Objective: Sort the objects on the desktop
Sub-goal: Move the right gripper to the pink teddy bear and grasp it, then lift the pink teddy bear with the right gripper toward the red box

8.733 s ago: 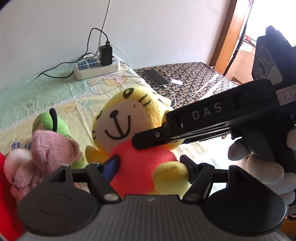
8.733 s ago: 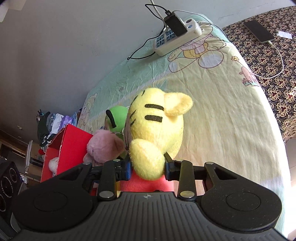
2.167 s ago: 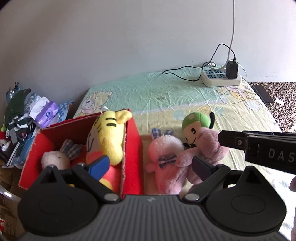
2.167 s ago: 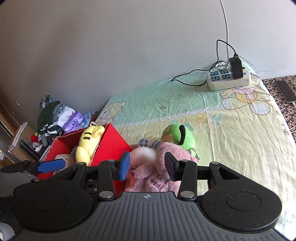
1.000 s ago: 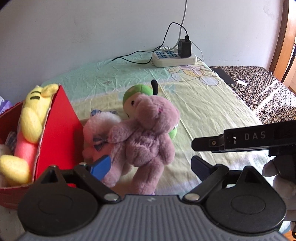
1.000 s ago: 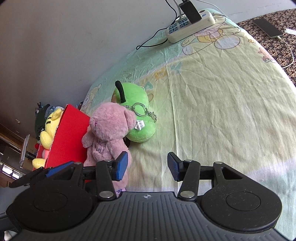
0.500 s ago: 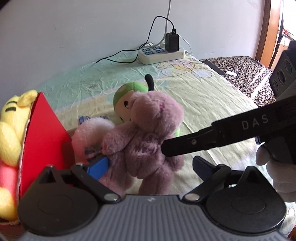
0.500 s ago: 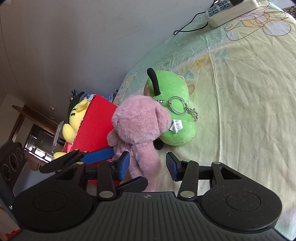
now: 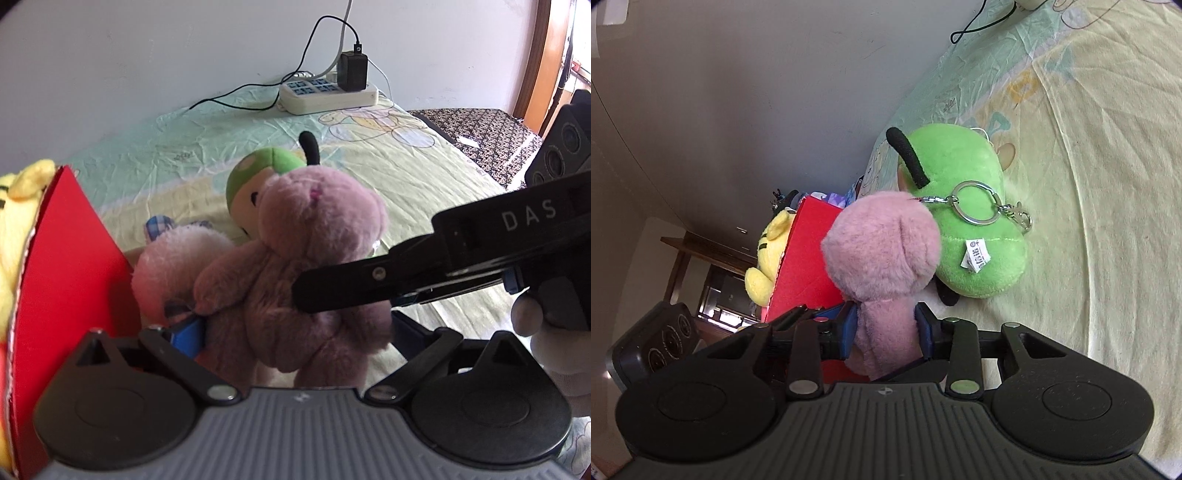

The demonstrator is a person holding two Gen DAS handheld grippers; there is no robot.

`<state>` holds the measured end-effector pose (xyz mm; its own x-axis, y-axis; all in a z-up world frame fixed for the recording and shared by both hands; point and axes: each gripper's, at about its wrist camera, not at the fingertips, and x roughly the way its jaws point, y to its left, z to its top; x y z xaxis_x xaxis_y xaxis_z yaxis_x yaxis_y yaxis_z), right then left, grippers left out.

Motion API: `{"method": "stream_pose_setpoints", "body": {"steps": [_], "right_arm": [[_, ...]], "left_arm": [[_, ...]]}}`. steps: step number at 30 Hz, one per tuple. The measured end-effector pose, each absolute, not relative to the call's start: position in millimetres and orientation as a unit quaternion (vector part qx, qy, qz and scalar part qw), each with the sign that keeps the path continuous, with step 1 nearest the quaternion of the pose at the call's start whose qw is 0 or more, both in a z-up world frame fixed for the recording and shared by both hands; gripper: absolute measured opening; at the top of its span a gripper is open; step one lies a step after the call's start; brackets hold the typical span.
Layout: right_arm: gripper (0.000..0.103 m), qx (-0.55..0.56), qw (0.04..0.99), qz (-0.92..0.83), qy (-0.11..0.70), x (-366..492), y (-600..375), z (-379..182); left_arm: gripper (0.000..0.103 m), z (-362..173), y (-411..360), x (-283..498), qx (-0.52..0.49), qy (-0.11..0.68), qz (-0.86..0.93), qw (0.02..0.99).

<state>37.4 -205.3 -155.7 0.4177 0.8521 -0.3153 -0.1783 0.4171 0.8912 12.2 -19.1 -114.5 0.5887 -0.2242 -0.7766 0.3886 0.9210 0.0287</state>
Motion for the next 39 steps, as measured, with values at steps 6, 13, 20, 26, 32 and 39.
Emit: {"method": "stream_pose_setpoints", "body": {"steps": [6, 13, 20, 26, 32, 39], "right_arm": [[0.034, 0.404, 0.732, 0.356, 0.416, 30, -212, -146], [0.034, 0.384, 0.734, 0.338, 0.446, 12, -227, -138], [0.034, 0.360, 0.739, 0.304, 0.482, -1, -239, -144], [0.035, 0.368, 0.735, 0.288, 0.490, -7, -244, -154], [0.039, 0.385, 0.736, 0.283, 0.480, -12, -244, -161], [0.032, 0.390, 0.733, 0.278, 0.482, -14, -244, -154]], "left_arm": [[0.098, -108, -21, 4, 0.074, 0.428, -0.189, 0.880], [0.098, -111, -30, -17, 0.025, 0.459, -0.224, 0.859], [0.098, -130, -41, -33, -0.022, 0.495, -0.251, 0.831], [0.096, -135, -46, -38, 0.001, 0.496, -0.244, 0.833], [0.099, -133, -45, -32, 0.015, 0.487, -0.237, 0.840], [0.091, -137, -41, -28, -0.008, 0.496, -0.232, 0.837]]}}
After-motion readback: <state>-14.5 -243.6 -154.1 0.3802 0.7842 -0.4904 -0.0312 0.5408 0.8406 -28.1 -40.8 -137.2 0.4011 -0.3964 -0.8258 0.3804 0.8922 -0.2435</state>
